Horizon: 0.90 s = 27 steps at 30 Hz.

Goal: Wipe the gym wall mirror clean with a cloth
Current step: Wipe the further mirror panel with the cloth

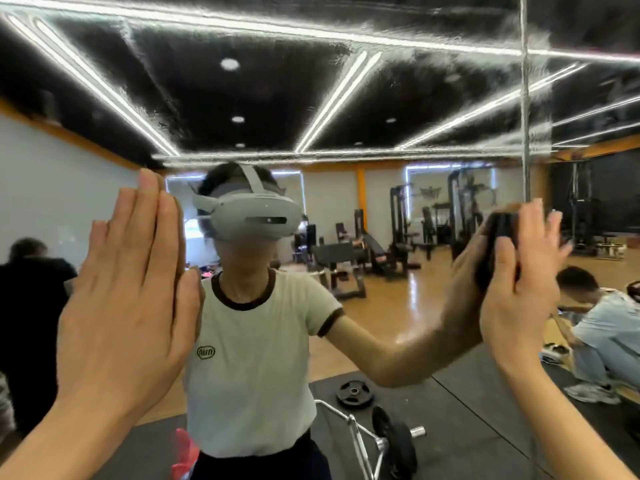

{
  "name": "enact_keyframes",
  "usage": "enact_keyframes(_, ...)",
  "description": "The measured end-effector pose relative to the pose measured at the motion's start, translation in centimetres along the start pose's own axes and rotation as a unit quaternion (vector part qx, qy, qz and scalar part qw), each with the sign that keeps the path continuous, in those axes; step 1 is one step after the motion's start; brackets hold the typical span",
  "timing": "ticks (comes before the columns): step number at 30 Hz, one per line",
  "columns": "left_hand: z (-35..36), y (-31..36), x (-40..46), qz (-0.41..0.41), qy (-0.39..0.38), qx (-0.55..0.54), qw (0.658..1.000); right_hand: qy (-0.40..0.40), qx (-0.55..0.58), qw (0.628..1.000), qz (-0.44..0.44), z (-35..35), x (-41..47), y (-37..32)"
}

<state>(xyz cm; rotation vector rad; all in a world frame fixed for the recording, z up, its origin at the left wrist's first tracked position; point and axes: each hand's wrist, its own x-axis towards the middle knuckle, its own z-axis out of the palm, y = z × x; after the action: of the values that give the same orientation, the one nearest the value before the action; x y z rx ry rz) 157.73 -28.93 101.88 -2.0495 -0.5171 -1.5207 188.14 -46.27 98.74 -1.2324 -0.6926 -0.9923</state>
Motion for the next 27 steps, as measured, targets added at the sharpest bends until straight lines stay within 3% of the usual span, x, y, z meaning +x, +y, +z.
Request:
enact_keyframes(2,0.5,-0.4,-0.1,-0.004,-0.007,0.014,1.000,0.044,0.009,0.997,0.068,0.3,-0.5,0.2)
enact_keyframes(4,0.8,-0.5,-0.2,0.005,-0.004,0.014,1.000,0.048,-0.003,0.997,0.057,2.5,-2.8,-4.3)
enact_keyframes(7,0.2,0.0,-0.1,0.014,0.012,0.001,1.000,-0.048,-0.026,0.992,-0.116,5.8,-8.8,-11.9)
enact_keyframes(9,-0.4,0.3,0.1,0.021,0.013,0.013,1.000,-0.122,-0.051,0.952,-0.276,6.5,-12.5,-14.2)
enact_keyframes(11,-0.8,0.6,0.1,0.020,0.020,0.017,0.999,-0.150,-0.055,0.926,-0.342,5.9,-12.1,-12.4)
enact_keyframes(13,-1.1,0.8,0.1,0.015,0.023,0.019,0.999,-0.146,-0.065,0.937,-0.309,4.2,-9.6,-8.6)
enact_keyframes(16,-1.1,0.8,0.2,0.013,0.018,0.031,0.999,-0.099,-0.043,0.990,-0.093,0.8,-6.3,-2.6)
enact_keyframes(18,-1.1,0.8,0.2,0.015,0.022,0.038,0.999,-0.045,-0.025,0.998,0.042,-0.2,-5.7,-1.1)
enact_keyframes(20,-1.1,0.8,0.1,0.019,0.025,0.042,0.999,0.007,-0.011,0.994,0.108,0.7,-6.3,-2.4)
enact_keyframes(22,-1.1,0.8,0.1,0.024,0.027,0.035,0.999,0.027,0.003,0.996,0.090,3.0,-7.6,-6.3)
enact_keyframes(27,-1.5,0.8,0.0,0.028,0.046,-0.046,0.997,-0.074,0.003,0.986,-0.150,8.9,-12.9,-18.3)
